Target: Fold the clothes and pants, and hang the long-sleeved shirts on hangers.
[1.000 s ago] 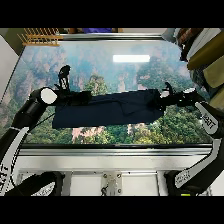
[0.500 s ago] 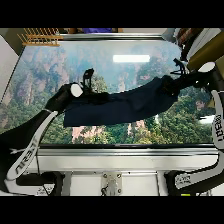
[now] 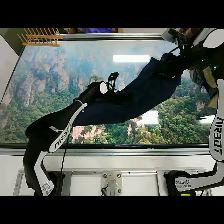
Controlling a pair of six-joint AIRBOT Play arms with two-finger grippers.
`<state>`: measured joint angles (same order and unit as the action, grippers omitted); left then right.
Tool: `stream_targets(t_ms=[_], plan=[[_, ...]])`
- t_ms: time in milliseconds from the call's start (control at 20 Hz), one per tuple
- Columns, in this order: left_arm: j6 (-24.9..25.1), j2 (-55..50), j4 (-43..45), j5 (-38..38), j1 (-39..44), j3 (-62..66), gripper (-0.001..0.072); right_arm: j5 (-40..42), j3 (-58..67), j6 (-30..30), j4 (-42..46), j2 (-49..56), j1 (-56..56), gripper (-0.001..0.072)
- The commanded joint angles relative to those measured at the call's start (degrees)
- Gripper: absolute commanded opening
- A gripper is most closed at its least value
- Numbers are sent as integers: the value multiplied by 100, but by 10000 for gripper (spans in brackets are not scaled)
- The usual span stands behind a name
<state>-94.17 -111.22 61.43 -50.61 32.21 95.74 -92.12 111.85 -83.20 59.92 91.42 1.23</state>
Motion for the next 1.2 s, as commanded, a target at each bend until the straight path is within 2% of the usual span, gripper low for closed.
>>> stream_targets(t_ms=[0,350,450,800,1150], plan=[[-9,-527,-7,-468,79,691,11,-57,350,-142,433,-17,450,15],[48,-321,61,-680,-273,767,11,-50,363,-315,610,-4,765,15],[208,-85,105,-804,-603,767,12,0,365,-413,612,-2,861,15],[306,1132,975,-1163,-2092,767,11,509,363,-929,584,199,1755,15],[387,2055,960,-1591,-3534,767,11,1676,363,-1191,142,1060,3195,15]])
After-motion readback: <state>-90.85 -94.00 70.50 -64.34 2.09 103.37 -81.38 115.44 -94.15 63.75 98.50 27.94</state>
